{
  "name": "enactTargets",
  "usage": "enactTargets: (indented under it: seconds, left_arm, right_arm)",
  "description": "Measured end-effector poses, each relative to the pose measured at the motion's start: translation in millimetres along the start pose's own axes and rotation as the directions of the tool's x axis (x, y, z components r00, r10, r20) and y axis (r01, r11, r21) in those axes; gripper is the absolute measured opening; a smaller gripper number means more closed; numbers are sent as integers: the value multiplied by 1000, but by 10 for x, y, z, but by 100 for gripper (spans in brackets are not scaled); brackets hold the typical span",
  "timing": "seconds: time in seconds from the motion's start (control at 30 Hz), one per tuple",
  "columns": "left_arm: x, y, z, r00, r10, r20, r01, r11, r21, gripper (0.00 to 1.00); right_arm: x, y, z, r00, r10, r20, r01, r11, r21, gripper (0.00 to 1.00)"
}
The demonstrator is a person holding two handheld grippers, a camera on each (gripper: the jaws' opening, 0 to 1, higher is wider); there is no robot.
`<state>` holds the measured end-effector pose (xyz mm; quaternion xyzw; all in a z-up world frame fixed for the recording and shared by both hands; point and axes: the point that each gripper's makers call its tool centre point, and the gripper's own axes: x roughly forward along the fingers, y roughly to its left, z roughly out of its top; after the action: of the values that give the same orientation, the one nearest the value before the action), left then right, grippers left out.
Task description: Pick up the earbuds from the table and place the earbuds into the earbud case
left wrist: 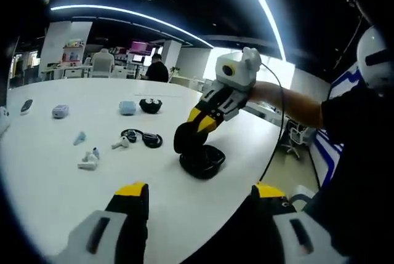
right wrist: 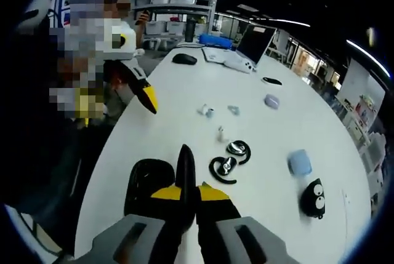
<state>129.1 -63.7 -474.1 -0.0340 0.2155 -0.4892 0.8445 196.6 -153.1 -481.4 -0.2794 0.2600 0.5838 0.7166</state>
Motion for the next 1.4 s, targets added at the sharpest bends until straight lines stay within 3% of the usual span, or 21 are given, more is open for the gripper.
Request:
enactTargets:
  seconds: [0.4,0.47,0.53,0.63,0.7,0.8,0.83,0.97,1.2,1.4]
  left_arm:
    - [16,-41,-17,1000,0,-7,0,1000,1,68]
    - [17,-44,-24,1000,-1,-8,1,1000,1,68]
    - [9,-44,-25,1000,-1,-7,1,1000,2,68]
    - [-13,-33,-31,1000,1,-1,-1,1000,-3,68]
    - [-28,-22,-40,1000,3,2,-3,1000,-6,68]
    - [-59,-7,-51,1000,6,10,-6,1000,-14,68]
    - [-71,-1,-52,1000,8,14,-7,1000,-16,68]
    - [-130,27,-58,1000,14,26,-14,1000,-25,68]
    - [-201,95,-85,999,28,38,-27,999,-39,68]
    - [-196,117,-95,999,25,43,-24,999,-45,68]
  right_arm:
    - [-71,3,48,999,-12,52,9,998,67,22]
    - [-121,36,171,992,10,124,-24,993,111,23]
    - [-228,16,364,972,30,231,-77,977,198,25]
    - [-320,-191,476,961,-22,276,-48,968,244,23]
    - [-313,-386,446,966,-80,248,9,961,277,21]
    - [-174,-624,214,984,-146,107,117,964,240,20]
    - [-93,-711,119,987,-143,72,122,961,246,20]
    - [146,-710,-57,994,-108,-11,108,961,256,19]
    - [368,-733,-188,994,-88,-59,100,958,267,19]
    - [391,-793,-189,993,-96,-68,111,957,269,19]
